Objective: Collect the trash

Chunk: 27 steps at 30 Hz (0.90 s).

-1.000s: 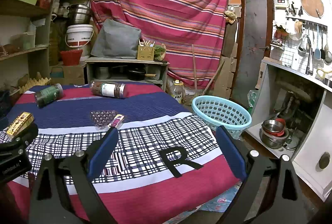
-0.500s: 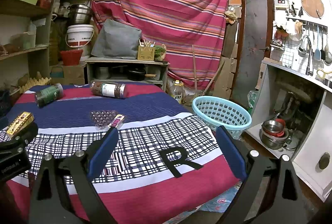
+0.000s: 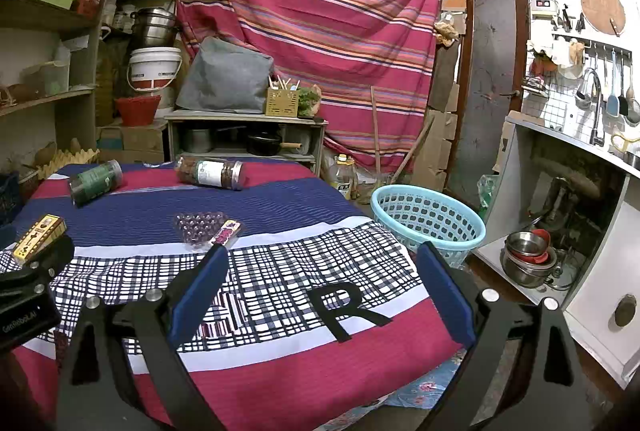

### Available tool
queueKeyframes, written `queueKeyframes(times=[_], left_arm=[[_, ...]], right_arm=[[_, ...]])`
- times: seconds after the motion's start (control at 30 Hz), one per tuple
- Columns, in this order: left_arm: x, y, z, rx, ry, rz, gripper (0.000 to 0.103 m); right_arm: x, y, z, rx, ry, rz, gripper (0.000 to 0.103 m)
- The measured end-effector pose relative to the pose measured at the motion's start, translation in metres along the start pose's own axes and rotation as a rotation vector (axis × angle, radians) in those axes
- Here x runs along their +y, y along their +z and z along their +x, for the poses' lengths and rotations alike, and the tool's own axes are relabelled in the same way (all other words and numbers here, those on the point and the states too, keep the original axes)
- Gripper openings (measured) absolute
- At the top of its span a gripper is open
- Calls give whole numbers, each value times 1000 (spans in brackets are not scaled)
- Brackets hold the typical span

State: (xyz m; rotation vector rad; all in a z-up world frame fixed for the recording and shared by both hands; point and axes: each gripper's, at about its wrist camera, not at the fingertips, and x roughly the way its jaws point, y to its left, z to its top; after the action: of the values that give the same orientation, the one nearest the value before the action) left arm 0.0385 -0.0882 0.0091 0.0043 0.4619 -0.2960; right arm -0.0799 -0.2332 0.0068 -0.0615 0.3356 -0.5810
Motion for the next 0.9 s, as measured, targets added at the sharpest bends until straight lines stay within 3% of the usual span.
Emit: queueKeyframes(times=[0.9], left_arm=[[0, 0, 0, 0, 1, 3, 98]], right_arm=[[1, 0, 0, 0, 0, -2, 93]])
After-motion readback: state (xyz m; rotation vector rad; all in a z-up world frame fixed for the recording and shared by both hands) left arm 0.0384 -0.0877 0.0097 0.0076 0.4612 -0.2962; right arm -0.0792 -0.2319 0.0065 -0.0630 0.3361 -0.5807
